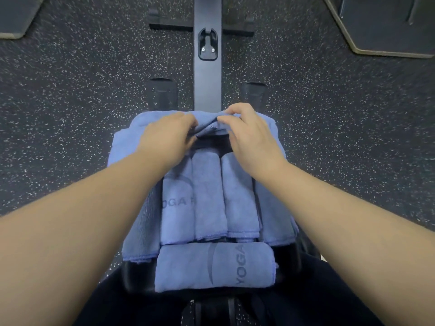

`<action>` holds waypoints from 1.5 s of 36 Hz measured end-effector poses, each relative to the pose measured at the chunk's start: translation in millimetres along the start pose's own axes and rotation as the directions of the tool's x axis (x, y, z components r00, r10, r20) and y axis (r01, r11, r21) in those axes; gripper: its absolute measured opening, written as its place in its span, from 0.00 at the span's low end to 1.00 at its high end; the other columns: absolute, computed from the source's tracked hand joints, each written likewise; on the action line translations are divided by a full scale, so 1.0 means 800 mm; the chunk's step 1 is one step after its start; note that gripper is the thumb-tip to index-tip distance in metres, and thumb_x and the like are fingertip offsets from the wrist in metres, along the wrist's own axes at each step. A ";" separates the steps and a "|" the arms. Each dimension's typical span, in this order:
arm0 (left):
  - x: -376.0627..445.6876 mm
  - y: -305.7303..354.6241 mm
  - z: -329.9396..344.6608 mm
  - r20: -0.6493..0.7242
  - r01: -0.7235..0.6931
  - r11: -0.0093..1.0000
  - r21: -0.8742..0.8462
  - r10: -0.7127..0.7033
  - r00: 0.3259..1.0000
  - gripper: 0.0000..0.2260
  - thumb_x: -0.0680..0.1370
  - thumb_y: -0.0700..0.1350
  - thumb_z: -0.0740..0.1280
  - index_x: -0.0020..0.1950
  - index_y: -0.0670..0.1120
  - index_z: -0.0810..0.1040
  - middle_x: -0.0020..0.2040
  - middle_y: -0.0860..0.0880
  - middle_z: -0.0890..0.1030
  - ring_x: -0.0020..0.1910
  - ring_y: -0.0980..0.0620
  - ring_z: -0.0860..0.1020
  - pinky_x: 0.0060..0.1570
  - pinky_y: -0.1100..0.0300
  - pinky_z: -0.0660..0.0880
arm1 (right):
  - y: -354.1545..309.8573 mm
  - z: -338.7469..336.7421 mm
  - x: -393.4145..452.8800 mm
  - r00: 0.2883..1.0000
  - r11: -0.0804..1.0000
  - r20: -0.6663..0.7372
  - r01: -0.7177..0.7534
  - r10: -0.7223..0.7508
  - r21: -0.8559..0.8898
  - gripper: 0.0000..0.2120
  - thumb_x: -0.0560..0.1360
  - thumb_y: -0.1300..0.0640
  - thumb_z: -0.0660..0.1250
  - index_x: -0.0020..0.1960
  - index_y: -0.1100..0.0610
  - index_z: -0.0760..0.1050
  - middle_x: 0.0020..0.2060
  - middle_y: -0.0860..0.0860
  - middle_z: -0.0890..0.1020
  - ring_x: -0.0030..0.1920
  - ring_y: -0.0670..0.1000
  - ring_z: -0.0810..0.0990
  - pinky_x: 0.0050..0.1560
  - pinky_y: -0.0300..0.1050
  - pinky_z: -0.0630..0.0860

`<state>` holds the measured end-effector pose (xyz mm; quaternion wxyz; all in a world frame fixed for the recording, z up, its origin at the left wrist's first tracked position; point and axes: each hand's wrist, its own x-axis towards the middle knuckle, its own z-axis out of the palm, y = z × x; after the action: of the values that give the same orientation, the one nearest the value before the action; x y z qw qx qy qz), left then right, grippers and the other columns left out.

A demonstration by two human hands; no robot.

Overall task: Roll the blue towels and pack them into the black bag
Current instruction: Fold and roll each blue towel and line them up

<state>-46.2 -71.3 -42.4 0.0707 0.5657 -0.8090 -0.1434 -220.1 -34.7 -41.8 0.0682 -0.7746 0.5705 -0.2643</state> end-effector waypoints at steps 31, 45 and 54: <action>-0.031 -0.016 -0.076 -0.394 -0.006 0.912 -0.410 -0.171 0.903 0.09 0.76 0.33 0.55 0.50 0.47 0.67 0.53 0.51 0.69 0.52 0.52 0.66 0.52 0.56 0.64 | 0.013 -0.080 -0.013 0.950 0.960 -0.146 -0.265 0.275 0.086 0.06 0.75 0.71 0.58 0.51 0.64 0.69 0.63 0.59 0.69 0.61 0.50 0.64 0.51 0.30 0.56; -0.153 0.066 -0.217 -0.447 -0.011 0.975 -0.222 -0.092 0.890 0.11 0.74 0.40 0.69 0.44 0.51 0.67 0.39 0.51 0.74 0.40 0.47 0.73 0.38 0.52 0.68 | -0.074 -0.255 -0.051 0.953 0.943 0.023 -0.295 0.302 -0.155 0.07 0.79 0.52 0.58 0.45 0.54 0.64 0.43 0.50 0.69 0.39 0.55 0.70 0.35 0.48 0.62; -0.271 0.144 -0.333 -0.431 -0.044 0.996 -0.076 0.007 0.903 0.13 0.74 0.47 0.68 0.48 0.51 0.63 0.35 0.52 0.75 0.36 0.45 0.75 0.35 0.54 0.67 | -0.152 -0.375 -0.108 0.983 0.964 -0.069 -0.181 0.170 -0.195 0.09 0.79 0.55 0.56 0.47 0.52 0.75 0.47 0.49 0.74 0.51 0.52 0.72 0.46 0.49 0.70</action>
<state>0.0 128.1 256.4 0.2729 0.5691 -0.7742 -0.0483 -281.3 145.1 233.9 -0.0017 -0.7168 0.6621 -0.2186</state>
